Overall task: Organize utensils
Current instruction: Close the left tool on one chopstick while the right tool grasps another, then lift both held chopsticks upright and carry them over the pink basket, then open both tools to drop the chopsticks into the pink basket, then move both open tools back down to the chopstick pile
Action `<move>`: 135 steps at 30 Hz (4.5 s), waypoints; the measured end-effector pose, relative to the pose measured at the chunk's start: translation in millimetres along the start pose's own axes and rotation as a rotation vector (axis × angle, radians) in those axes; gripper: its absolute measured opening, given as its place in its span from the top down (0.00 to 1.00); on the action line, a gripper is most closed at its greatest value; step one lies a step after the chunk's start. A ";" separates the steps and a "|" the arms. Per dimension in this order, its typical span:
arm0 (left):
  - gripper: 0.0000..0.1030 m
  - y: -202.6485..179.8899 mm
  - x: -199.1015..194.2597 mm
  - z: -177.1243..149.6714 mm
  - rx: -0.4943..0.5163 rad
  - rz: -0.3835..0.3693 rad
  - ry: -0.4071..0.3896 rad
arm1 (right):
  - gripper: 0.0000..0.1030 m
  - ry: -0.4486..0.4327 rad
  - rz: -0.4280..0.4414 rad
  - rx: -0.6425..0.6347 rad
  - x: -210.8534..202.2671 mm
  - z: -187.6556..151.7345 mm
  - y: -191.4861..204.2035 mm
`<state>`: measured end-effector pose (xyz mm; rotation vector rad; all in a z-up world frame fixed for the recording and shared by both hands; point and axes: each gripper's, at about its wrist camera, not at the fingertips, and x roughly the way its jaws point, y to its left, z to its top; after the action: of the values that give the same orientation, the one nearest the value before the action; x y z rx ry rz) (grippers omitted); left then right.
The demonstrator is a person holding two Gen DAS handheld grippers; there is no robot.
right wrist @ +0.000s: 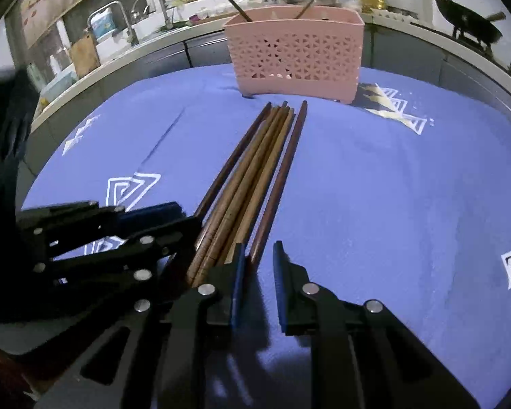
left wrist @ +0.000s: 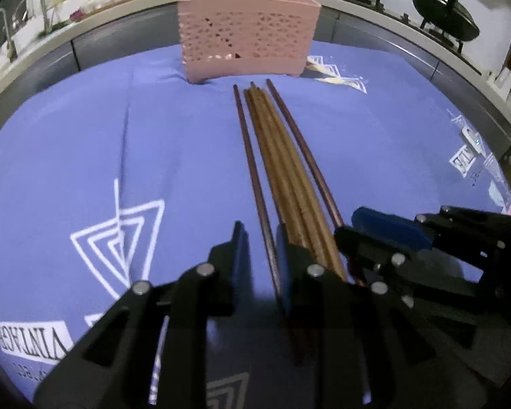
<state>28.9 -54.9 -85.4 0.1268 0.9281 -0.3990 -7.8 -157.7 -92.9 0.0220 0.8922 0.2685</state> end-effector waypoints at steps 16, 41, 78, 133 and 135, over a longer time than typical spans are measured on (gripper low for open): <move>0.95 21.9 -6.2 -7.6 0.007 0.007 0.014 | 0.94 0.019 -0.045 0.051 -8.6 0.3 -37.1; 0.96 49.4 35.3 74.1 0.079 -0.002 0.085 | 0.95 0.167 0.084 0.051 59.3 111.7 -66.8; 0.96 55.9 -186.6 232.4 0.041 0.005 -0.673 | 0.95 -0.804 0.101 0.050 -158.2 278.5 -47.1; 0.75 33.2 -38.0 -21.6 -0.087 -0.143 -0.069 | 0.79 0.019 0.057 0.007 -2.0 8.2 1.9; 0.75 31.4 -34.9 -19.2 -0.082 -0.134 -0.058 | 0.79 0.017 0.045 -0.005 -1.4 4.9 1.9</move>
<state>8.0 -11.0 -71.0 -0.0223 0.8970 -0.4852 -5.3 -155.7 -88.5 0.0354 0.9087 0.3137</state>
